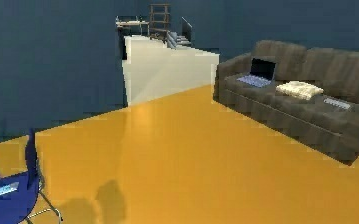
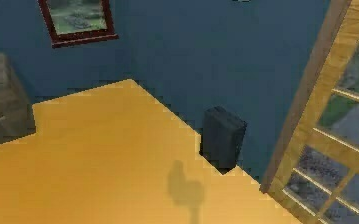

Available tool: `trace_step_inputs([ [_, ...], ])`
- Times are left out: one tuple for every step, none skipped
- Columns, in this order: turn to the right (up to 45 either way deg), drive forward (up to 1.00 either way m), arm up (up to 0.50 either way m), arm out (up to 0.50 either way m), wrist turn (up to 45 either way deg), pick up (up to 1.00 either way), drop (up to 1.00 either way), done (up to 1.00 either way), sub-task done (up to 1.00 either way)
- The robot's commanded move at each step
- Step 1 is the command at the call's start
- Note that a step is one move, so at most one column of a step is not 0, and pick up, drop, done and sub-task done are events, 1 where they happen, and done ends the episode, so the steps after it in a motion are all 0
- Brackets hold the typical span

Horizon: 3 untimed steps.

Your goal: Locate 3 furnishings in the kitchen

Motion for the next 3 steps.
trace_step_inputs([
  [-21.0,0.00,0.00,0.00,0.0,0.00,0.00,0.00,0.00],
  [0.0,0.10,0.00,0.00,0.0,0.00,0.00,0.00,0.00],
  [18.0,0.00,0.00,0.00,0.0,0.00,0.00,0.00,0.00],
])
